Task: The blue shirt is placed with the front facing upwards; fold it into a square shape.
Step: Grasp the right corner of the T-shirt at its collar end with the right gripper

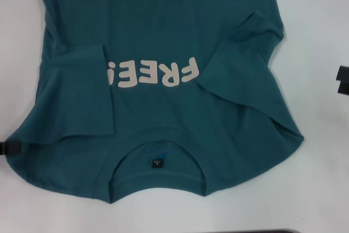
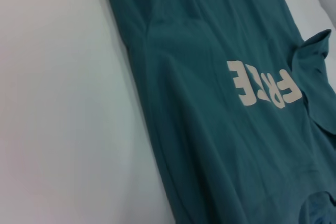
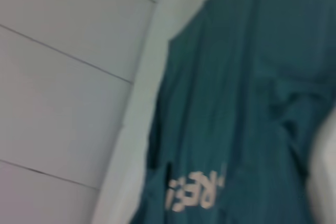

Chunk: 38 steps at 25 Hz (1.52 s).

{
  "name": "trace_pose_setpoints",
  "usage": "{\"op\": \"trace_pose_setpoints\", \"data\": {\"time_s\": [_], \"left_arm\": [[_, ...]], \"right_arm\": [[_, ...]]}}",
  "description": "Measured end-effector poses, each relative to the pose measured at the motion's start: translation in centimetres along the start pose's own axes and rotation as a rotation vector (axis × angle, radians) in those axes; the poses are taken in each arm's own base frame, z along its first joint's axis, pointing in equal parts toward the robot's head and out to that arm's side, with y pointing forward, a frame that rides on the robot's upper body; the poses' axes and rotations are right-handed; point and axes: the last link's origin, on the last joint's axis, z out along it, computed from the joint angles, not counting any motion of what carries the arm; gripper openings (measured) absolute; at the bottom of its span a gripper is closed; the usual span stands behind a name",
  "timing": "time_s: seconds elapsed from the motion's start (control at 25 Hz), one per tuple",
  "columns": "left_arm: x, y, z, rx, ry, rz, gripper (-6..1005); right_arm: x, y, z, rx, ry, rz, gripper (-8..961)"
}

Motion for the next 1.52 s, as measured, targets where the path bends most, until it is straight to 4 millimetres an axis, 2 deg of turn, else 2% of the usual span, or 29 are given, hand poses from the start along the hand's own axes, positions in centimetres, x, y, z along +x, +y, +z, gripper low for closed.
{"op": "trace_pose_setpoints", "data": {"time_s": [0.36,0.48,0.52,0.92,1.52], "left_arm": [[0.5,0.4,0.4,-0.019,-0.007,0.017,-2],[0.5,0.5,0.3,-0.022,-0.010,0.019,-2],[0.5,0.5,0.3,-0.022,-0.010,0.019,-2],[0.6,0.4,0.2,-0.018,-0.008,0.021,-2],[0.6,0.4,0.3,-0.015,-0.007,0.022,-1]], "right_arm": [[-0.9,-1.1,2.3,0.113,0.085,-0.001,915],[-1.3,-1.1,3.5,0.127,0.102,-0.018,915],[-1.5,-1.0,4.5,0.136,0.110,-0.031,915],[-1.8,-1.2,7.8,0.152,0.145,-0.055,915],[-1.3,-1.6,10.3,0.186,0.159,-0.091,915]]}}
